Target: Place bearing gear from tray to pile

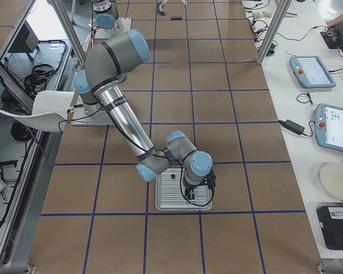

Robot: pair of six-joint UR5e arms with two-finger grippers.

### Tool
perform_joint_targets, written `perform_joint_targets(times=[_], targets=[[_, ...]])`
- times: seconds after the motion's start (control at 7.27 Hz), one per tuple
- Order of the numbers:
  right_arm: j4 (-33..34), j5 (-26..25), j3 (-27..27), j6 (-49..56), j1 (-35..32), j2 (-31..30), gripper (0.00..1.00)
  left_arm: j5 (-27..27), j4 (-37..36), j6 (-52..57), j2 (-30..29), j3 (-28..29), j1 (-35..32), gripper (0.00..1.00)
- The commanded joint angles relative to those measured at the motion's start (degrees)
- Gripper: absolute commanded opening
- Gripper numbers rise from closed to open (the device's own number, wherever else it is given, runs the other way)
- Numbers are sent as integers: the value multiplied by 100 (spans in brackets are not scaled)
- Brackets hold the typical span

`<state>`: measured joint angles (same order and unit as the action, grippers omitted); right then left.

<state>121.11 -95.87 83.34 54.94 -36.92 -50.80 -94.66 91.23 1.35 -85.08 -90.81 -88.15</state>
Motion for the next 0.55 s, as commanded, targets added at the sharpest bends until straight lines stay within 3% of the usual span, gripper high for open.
perform_joint_targets(times=[0.0,0.41], targets=[[-9,33,-142,-1,0,26,0,0,0,6,0,-7,0,100],[-70,-11,-169,52,0,18,0,0,0,-3,0,-7,0,100]])
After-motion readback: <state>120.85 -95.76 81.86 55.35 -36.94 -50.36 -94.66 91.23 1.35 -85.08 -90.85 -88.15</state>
